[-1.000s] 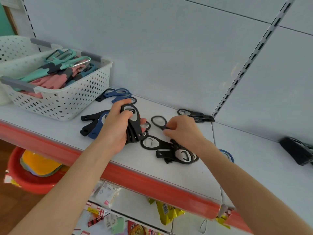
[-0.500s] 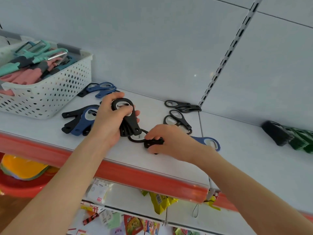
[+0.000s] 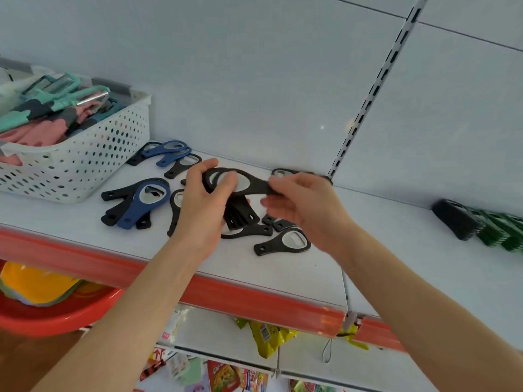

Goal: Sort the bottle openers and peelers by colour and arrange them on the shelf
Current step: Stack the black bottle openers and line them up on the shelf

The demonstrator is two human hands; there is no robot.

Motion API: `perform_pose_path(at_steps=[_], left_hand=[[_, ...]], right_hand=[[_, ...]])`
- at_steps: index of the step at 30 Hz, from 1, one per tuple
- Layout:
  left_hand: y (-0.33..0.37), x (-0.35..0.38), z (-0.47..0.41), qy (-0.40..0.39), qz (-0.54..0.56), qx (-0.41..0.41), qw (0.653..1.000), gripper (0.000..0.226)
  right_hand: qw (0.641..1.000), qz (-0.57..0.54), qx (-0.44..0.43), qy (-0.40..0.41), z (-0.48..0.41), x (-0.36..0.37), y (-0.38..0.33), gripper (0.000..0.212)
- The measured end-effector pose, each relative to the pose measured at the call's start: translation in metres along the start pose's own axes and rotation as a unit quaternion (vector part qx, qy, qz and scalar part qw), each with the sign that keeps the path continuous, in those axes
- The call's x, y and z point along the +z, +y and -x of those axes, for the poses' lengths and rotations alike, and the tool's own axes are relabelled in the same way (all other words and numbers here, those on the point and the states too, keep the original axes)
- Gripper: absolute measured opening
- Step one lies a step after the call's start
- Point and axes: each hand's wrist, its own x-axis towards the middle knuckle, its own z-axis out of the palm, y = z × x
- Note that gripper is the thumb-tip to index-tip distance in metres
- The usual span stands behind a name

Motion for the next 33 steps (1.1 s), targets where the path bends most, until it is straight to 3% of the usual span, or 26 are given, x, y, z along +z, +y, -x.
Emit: perform_pose_path(at_steps=[3, 6, 8, 11, 15, 17, 19, 21, 23, 25, 28, 31, 33], left_hand=[[0.002, -0.003, -0.003, 0.023, 0.031, 0.017, 0.999, 0.037], [0.005, -0.010, -0.005, 0.031, 0.029, 0.015, 0.999, 0.038], [0.006, -0.013, -0.006, 0.035, 0.026, 0.005, 0.999, 0.035], [0.007, -0.015, -0.008, 0.032, 0.011, -0.018, 0.999, 0.028], [0.006, -0.017, -0.011, 0.027, 0.018, -0.047, 0.998, 0.010], [0.006, -0.018, -0.012, 0.029, 0.029, -0.060, 0.997, 0.008], [0.006, -0.019, -0.011, 0.030, 0.044, -0.062, 0.997, 0.009], [0.006, -0.018, -0.010, 0.037, 0.058, -0.060, 0.996, 0.011], [0.005, -0.014, -0.008, 0.036, 0.078, -0.052, 0.995, 0.018], [0.003, -0.011, -0.007, 0.024, 0.067, -0.033, 0.997, 0.028], [0.002, -0.013, -0.005, 0.035, 0.032, 0.004, 0.999, 0.029], [0.006, -0.023, -0.006, 0.047, 0.041, 0.030, 0.998, 0.026], [0.011, -0.029, -0.006, 0.052, 0.047, 0.042, 0.997, 0.025]], right_hand=[[0.960, 0.271, -0.067, -0.025, 0.003, -0.007, 0.013, 0.021], [0.899, 0.399, -0.094, -0.152, 0.006, -0.020, 0.015, 0.013], [0.835, 0.491, -0.111, -0.222, 0.007, -0.022, 0.020, 0.026], [0.773, 0.567, -0.150, -0.243, 0.008, -0.020, 0.026, 0.036], [0.780, 0.562, -0.182, -0.208, 0.007, -0.022, 0.019, 0.031], [0.841, 0.493, -0.186, -0.123, 0.002, -0.026, 0.009, 0.023], [0.927, 0.340, -0.159, -0.017, -0.004, -0.029, -0.006, 0.007], [0.980, 0.151, -0.119, 0.049, -0.010, -0.029, -0.017, 0.006], [0.997, -0.015, -0.063, 0.050, -0.012, -0.019, -0.019, 0.007], [0.997, -0.067, -0.020, 0.025, -0.010, -0.004, -0.010, 0.011], [0.995, 0.092, -0.025, 0.003, -0.008, 0.009, 0.011, 0.018], [0.946, 0.310, -0.095, -0.020, -0.011, 0.002, 0.023, 0.024], [0.905, 0.404, -0.112, -0.071, -0.013, -0.004, 0.029, 0.017]])
